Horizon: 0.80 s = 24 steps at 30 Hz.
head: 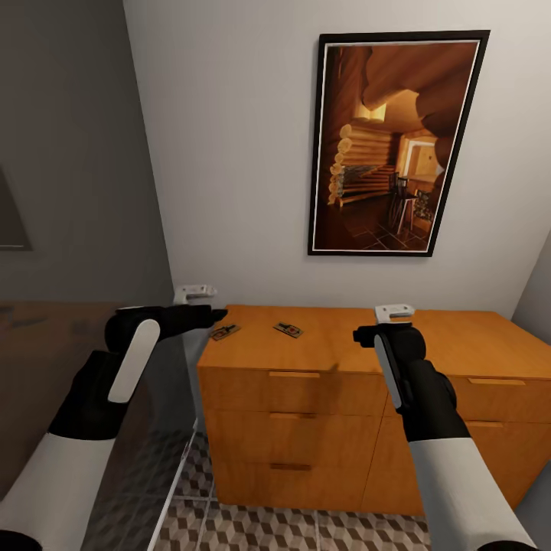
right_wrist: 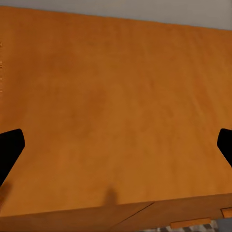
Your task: Take the four mousetraps from the cabinet in the bathroom and place them on the bathroom floor. Make sure all four end up on the same floor surface, and ensure that at least two of them are either under or directly next to the same bathroom sink.
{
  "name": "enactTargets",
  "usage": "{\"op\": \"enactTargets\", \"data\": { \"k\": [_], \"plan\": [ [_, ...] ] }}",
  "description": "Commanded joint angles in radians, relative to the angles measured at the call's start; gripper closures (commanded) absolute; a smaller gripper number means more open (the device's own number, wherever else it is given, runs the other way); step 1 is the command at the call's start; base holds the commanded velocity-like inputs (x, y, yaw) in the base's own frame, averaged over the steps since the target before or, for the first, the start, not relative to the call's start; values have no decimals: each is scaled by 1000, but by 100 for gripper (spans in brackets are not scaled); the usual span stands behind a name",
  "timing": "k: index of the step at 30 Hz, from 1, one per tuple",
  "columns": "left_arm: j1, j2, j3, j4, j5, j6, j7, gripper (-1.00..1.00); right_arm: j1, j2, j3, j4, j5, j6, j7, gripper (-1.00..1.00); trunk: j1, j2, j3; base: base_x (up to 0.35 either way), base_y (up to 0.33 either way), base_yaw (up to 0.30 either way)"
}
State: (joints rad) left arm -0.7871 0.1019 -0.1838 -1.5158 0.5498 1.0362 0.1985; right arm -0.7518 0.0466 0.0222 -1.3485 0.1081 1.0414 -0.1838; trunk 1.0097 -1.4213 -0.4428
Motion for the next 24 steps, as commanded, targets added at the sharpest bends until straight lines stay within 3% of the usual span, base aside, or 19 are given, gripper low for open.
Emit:
{"op": "enactTargets", "data": {
  "k": [1, 12, 24],
  "plan": [
    [-3, 1, -1, 4, 10, 2, 11, -100, -1, 0, 1, 0, 10, 6, 5, -100, 0, -1, -1, 0, 0, 0],
    [-9, 3, -2, 82, 6, 1, 12, -100, -1, 1, 3, 0, 11, 6, 7, -100, 0, -1, -1, 0, 0, 0],
    [-10, 5, -2, 99, -3, 2, 13, -100, -1, 1, 3, -5, 9, 6, 8, -100, 0, -1, -1, 0, 0, 0]
  ]
}}
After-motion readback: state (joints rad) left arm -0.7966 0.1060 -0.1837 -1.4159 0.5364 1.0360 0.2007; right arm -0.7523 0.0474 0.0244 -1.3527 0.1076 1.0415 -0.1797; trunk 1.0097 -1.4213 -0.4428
